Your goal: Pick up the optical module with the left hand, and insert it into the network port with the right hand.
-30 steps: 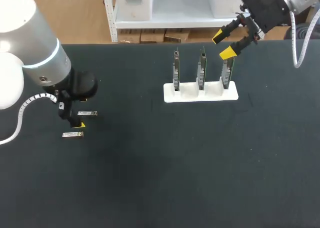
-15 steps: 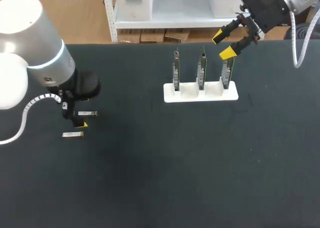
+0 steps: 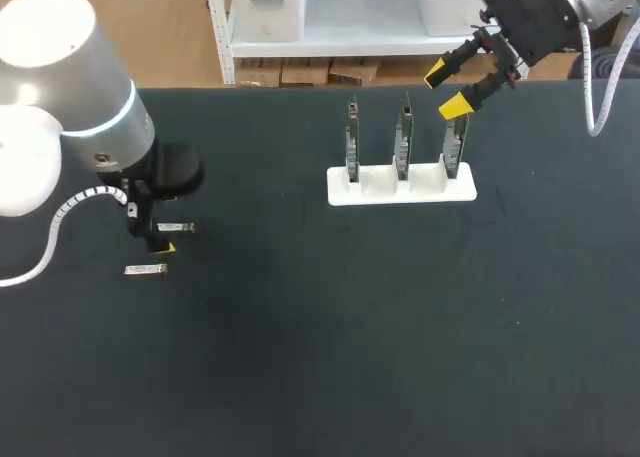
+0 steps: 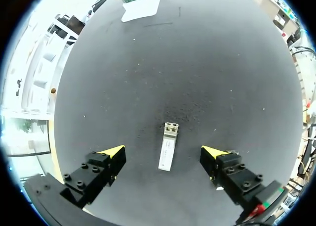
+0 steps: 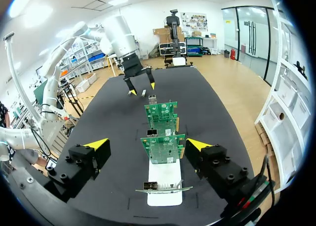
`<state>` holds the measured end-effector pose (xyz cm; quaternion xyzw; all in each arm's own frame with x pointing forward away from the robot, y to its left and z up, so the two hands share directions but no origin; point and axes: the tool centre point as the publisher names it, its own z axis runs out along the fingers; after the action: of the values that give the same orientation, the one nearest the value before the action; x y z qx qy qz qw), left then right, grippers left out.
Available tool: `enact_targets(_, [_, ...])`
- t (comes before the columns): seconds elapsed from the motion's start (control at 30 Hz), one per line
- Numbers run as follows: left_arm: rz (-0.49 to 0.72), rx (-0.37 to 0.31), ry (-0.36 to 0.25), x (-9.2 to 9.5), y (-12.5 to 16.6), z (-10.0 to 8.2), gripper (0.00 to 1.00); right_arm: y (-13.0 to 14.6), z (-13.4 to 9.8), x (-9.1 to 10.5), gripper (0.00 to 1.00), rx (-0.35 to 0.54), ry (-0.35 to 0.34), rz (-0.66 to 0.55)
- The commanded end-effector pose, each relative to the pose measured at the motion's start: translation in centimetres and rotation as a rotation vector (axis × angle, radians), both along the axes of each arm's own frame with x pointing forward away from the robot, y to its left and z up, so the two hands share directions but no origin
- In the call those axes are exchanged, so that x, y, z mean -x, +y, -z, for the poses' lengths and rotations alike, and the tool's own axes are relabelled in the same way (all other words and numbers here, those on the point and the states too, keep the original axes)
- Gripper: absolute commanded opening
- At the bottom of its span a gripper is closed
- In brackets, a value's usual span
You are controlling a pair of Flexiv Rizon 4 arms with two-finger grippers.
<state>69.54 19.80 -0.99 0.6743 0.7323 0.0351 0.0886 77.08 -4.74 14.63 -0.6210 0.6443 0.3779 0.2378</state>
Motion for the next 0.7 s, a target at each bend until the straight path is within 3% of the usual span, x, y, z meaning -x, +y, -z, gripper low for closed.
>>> enact_targets(0.03, [-0.002, -0.022, 0.003, -0.3, -0.2, 0.0, 1.0, 0.0, 0.0, 0.0, 1.0, -0.001, 0.0, 0.0])
enact_targets(0.7, [-0.029, -0.056, 0.028, -0.5, 1.6, 0.6, 1.0, 0.0, 0.0, 0.0, 1.0, -0.001, 0.0, 0.0])
